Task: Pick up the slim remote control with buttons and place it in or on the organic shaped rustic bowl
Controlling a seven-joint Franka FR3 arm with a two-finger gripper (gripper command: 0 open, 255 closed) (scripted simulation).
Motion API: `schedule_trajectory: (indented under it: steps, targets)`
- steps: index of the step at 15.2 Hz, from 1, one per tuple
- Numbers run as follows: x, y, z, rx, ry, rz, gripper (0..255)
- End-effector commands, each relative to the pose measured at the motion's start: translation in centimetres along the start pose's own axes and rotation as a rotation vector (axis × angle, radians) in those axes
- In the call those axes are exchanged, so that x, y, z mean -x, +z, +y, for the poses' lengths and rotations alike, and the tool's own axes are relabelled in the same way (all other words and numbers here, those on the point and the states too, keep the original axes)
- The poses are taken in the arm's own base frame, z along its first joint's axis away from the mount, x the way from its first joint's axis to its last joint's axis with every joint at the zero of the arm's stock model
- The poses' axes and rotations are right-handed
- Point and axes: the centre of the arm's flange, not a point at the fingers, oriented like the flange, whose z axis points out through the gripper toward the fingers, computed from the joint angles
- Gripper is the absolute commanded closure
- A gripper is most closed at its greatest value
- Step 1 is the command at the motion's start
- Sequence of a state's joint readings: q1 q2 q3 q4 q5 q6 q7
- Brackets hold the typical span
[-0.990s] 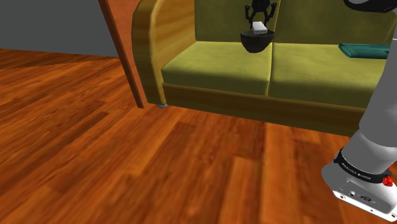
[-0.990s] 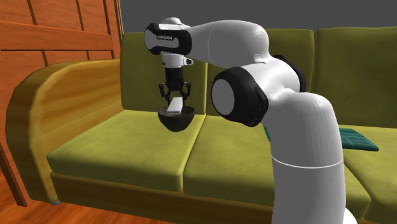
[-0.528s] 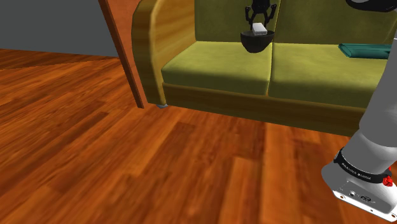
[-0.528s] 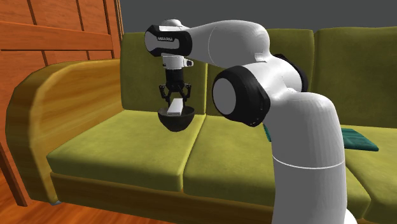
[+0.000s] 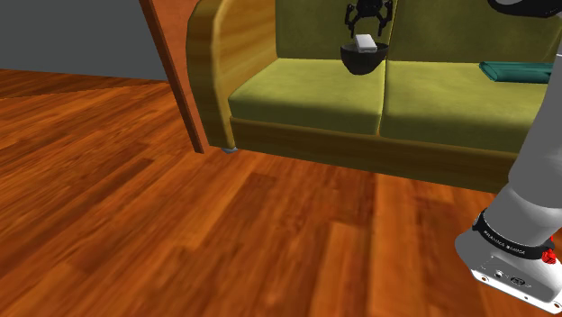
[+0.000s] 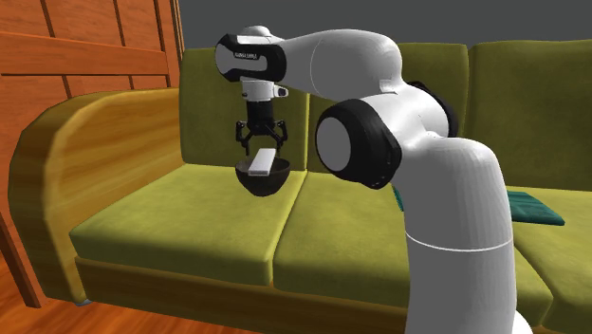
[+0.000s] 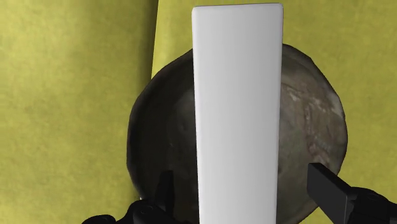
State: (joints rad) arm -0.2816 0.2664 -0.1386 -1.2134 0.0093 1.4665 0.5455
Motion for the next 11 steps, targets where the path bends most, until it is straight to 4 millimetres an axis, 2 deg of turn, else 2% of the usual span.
schedule_trajectory:
  steps: [1,3,11]
  targets:
    - [-0.1,-2.0,0.0,0.000,0.000,0.000,0]
    - [-0.1,-4.4,0.0,0.000,0.000,0.000,0]
    - [-0.1,-4.4,0.0,0.000,0.000,0.000,0]
